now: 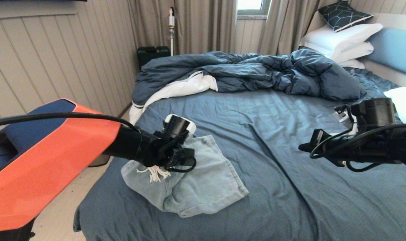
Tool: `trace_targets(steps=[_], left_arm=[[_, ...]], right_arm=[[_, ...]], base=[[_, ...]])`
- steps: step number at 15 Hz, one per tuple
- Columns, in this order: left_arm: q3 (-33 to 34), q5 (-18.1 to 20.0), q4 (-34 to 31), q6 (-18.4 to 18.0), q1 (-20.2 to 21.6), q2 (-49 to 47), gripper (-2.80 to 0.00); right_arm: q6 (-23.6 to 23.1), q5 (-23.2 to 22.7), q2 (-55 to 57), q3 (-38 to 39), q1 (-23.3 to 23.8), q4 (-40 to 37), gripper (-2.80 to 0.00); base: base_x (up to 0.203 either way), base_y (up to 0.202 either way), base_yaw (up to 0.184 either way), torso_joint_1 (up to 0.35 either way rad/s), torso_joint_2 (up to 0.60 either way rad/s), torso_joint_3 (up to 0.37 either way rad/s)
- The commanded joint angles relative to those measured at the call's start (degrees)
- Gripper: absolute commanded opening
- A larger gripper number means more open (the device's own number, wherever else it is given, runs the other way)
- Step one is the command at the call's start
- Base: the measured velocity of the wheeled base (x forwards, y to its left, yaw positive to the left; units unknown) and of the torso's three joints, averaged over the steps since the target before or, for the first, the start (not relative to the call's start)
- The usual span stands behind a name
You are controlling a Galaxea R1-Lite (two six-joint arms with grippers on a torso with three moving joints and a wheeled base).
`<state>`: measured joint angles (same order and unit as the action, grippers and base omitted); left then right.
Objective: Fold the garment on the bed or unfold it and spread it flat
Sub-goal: Unford the blue shorts
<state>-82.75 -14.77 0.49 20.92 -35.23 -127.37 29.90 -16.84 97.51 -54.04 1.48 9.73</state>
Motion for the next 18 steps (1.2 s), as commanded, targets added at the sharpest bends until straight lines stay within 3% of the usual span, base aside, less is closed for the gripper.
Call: trace_targets(steps=[1,4,7,11,18], left_arm=[[0.7,-0.1,0.0,0.1,5.3,0.3,-2.8],[4.3,0.5,2.0,0.1,12.3,2.7,-2.8],[13.0,0.5,9.5,-1.6,15.0,5.9,-2.8],[25.0,-0.7,15.7,-2.1,14.9,15.2,-2.8],[44.3,-1.0,14.1,-1.1,8.8,31.7,-2.8]], right_arm=[[0.2,-0.1,-0.1,0.1,-0.1,0.1,-2.8],[0.2,-0.1,-0.1,0.1,-0.1,0.1,-2.8],[0.2,0.0,0.1,0.1,-0.2,0.1,-2.8],[0.2,0.0,0.2,0.1,-0.2,0.0,-2.8],[0.8,0.0,0.5,0.1,-0.5,-0.1,-2.8]], base=[[0.0,0.0,0.0,0.0,0.0,0.0],[0.0,0.0,0.0,0.0,0.0,0.0],[0.0,0.0,0.0,0.0,0.0,0.0],[0.0,0.0,0.0,0.0,0.0,0.0],[0.0,0.0,0.0,0.0,0.0,0.0]])
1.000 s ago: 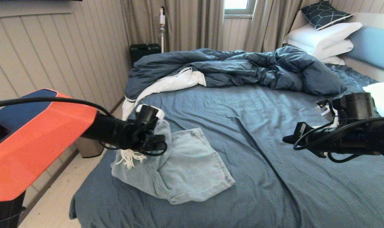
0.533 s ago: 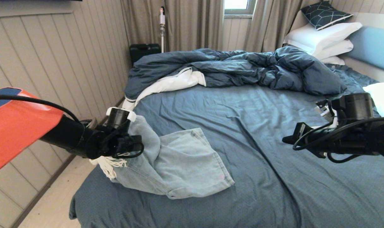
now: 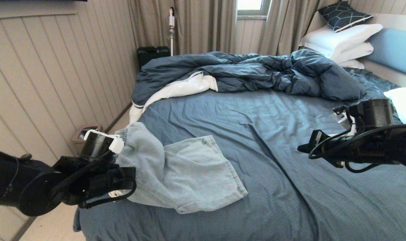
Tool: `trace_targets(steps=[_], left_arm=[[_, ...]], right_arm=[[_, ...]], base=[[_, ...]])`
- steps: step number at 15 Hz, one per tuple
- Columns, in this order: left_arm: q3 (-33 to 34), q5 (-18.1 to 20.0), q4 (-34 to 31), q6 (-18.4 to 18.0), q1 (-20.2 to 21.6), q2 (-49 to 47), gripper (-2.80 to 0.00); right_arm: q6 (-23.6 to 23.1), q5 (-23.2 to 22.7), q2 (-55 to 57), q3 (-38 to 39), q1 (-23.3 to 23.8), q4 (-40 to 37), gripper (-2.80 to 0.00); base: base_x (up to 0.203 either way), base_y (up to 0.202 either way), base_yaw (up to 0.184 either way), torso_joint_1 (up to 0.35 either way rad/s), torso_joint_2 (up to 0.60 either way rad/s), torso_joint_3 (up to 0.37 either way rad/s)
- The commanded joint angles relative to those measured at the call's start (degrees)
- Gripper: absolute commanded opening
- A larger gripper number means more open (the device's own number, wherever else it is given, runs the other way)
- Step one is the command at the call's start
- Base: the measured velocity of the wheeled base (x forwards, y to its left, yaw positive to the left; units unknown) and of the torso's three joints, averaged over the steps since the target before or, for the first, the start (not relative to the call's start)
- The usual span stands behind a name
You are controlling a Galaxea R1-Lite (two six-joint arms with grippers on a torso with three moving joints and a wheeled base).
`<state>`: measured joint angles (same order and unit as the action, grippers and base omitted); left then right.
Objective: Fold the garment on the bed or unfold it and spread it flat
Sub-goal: Unford the blue shorts
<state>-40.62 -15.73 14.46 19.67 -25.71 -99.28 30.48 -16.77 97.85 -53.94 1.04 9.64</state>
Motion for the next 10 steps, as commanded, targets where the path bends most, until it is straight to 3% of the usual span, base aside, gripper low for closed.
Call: trace_targets(steps=[1,6,9,10], left_arm=[[2.1,-0.1,0.3,1.1,-0.8,4.3,-2.8],[-0.4,0.4,-0.1,4.0,3.5,6.7,-2.8],[1.0,3.5,-0.3,6.0,7.1,8.4,-2.8],[1.0,4.1,-0.4,7.4,7.4,8.5,-2.8]], right_arm=[[0.2,-0.1,0.1,0.0,-0.9,0.0,-2.8],[-0.5,0.5,2.0,-1.7,-12.5,-1.5,-2.8],[-1.1,0.7,7.2,-8.1,-17.3,-12.1,-2.8],[-2.6,1.7,8.7,-9.8,-18.2,-15.1,0.0]], base=[[0.0,0.0,0.0,0.0,0.0,0.0],[0.0,0.0,0.0,0.0,0.0,0.0],[0.0,0.0,0.0,0.0,0.0,0.0],[0.0,0.0,0.0,0.0,0.0,0.0]])
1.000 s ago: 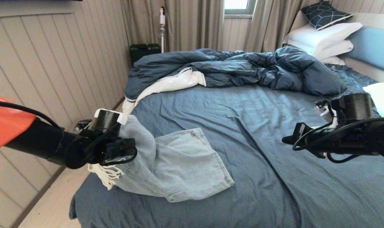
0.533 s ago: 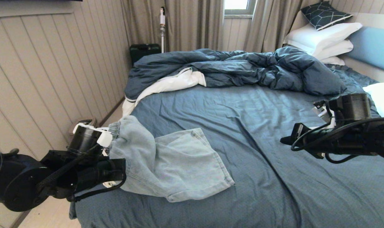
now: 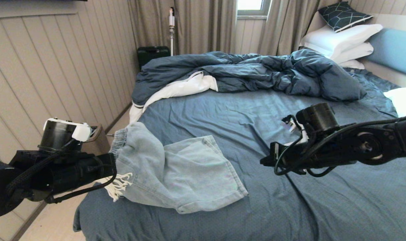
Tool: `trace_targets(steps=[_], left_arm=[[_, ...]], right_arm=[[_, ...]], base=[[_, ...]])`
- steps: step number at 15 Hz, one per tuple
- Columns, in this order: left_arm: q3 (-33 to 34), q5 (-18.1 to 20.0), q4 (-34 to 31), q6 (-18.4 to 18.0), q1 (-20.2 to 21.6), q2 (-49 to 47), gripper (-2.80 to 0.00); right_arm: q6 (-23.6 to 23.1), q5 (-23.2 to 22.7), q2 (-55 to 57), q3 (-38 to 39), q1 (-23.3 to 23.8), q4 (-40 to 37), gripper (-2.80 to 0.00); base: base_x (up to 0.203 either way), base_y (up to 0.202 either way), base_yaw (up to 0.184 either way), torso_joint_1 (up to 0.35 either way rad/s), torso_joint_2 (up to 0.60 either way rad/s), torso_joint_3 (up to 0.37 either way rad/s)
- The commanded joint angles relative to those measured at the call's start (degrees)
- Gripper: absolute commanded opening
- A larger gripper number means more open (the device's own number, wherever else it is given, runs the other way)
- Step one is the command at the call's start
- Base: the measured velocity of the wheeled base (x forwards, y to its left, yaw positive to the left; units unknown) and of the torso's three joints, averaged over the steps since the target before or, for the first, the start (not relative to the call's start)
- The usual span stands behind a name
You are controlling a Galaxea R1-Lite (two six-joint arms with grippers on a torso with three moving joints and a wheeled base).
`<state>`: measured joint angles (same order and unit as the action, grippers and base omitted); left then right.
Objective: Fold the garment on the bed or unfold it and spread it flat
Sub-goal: Unford the blue shorts
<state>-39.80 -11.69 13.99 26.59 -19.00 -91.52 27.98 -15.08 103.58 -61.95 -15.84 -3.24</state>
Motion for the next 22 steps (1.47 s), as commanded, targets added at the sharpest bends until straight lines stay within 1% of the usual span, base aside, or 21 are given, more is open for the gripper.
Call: trace_targets(steps=[1,2,4,5,10,15,16,17,18,22], left_arm=[[0.3,0.1,0.1,1.4,0.8,0.7,-2.8],[0.4,0.2,0.2,2.1,0.7,0.7,-2.8],[0.3,0.2,0.6,4.8,0.8,0.7,-2.8],[0.4,0.2,0.6,5.4,0.7,0.8,-2.8],[2.3,0.4,1.2,5.8,0.6,1.9,-2.8],[5.2,0.6,8.0,5.7,0.3,1.3,-2.8],[5.8,2.0,8.9,5.7,0.3,1.6,-2.8],[6.0,3.9,9.7,5.8,0.3,2.2,-2.8],[6.0,4.3,9.9,5.8,0.3,2.3,-2.8],[6.1,4.5,9.9,5.8,0.3,2.0,-2.8]], right_arm=[[-2.0,2.3,4.0,-2.9,-2.3,-3.6,0.0],[-2.9,3.9,4.8,-3.6,-2.7,-3.9,0.0],[-4.4,4.1,5.8,-5.1,-3.9,-4.3,0.0],[-4.7,4.1,6.5,-6.0,-4.4,-4.8,0.0],[-4.3,4.1,14.1,-15.9,-7.2,-7.3,0.0],[-4.5,4.7,21.1,-22.3,-9.6,-7.3,0.0],[-4.6,5.9,22.4,-23.6,-9.8,-7.4,0.0],[-4.8,8.0,24.1,-25.2,-9.8,-7.4,0.0],[-4.9,9.4,25.1,-26.2,-9.8,-7.5,0.0],[-5.0,10.1,28.4,-30.7,-10.3,-8.0,0.0]], base=[[0.0,0.0,0.0,0.0,0.0,0.0],[0.0,0.0,0.0,0.0,0.0,0.0],[0.0,0.0,0.0,0.0,0.0,0.0],[0.0,0.0,0.0,0.0,0.0,0.0],[0.0,0.0,0.0,0.0,0.0,0.0],[0.0,0.0,0.0,0.0,0.0,0.0],[0.0,0.0,0.0,0.0,0.0,0.0],[0.0,0.0,0.0,0.0,0.0,0.0],[0.0,0.0,0.0,0.0,0.0,0.0],[0.0,0.0,0.0,0.0,0.0,0.0]])
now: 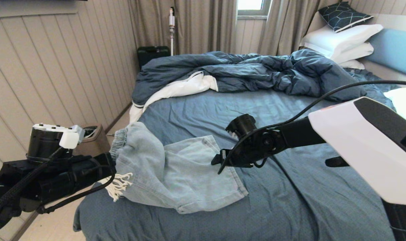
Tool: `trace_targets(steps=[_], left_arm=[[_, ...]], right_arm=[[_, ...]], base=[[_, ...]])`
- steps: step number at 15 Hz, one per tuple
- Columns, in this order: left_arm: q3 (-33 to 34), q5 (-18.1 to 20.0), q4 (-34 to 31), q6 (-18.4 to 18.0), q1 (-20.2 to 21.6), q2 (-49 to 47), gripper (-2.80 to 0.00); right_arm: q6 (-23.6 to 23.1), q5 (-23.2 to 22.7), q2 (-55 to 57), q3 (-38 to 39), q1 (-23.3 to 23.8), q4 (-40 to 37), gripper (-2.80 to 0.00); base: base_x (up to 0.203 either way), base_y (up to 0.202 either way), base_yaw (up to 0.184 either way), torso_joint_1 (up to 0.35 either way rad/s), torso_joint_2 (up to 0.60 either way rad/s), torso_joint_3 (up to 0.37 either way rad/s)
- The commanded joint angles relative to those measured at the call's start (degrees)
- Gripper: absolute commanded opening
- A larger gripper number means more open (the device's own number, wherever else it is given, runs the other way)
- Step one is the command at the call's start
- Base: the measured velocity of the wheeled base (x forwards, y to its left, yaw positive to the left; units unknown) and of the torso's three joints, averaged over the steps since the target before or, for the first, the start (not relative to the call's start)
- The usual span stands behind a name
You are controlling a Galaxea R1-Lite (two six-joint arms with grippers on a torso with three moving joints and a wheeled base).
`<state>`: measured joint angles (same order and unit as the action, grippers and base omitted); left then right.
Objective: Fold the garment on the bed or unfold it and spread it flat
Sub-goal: Unford the blue shorts
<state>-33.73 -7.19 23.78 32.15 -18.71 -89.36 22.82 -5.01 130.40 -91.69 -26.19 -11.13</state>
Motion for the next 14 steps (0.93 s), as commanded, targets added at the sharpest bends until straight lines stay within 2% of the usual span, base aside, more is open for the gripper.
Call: trace_targets(steps=[1,4,8,11,12,14], left_arm=[[0.1,0.0,0.1,0.1,0.0,-0.2,-2.8],[0.2,0.0,0.1,0.1,0.0,-0.2,-2.8],[0.3,0.0,0.1,0.1,0.0,-0.5,-2.8],[0.4,0.0,0.1,0.1,0.0,-0.5,-2.8],[0.3,0.0,0.1,0.1,0.0,-0.6,-2.8],[0.4,0.0,0.1,0.1,0.0,-0.6,-2.8]], right_arm=[[0.2,0.0,2.4,-3.3,0.0,-1.7,0.0],[0.4,-0.1,4.8,-9.7,-0.6,-6.9,0.0],[0.4,-0.1,6.8,-14.2,-2.7,-8.8,0.0],[0.7,-0.1,9.0,-17.8,-3.3,-13.7,0.0],[0.7,0.0,9.3,-17.7,-3.3,-14.3,-2.8],[0.7,0.0,9.4,-17.9,-3.3,-14.3,-2.8]], base=[[0.0,0.0,0.0,0.0,0.0,0.0],[0.0,0.0,0.0,0.0,0.0,0.0],[0.0,0.0,0.0,0.0,0.0,0.0],[0.0,0.0,0.0,0.0,0.0,0.0],[0.0,0.0,0.0,0.0,0.0,0.0],[0.0,0.0,0.0,0.0,0.0,0.0]])
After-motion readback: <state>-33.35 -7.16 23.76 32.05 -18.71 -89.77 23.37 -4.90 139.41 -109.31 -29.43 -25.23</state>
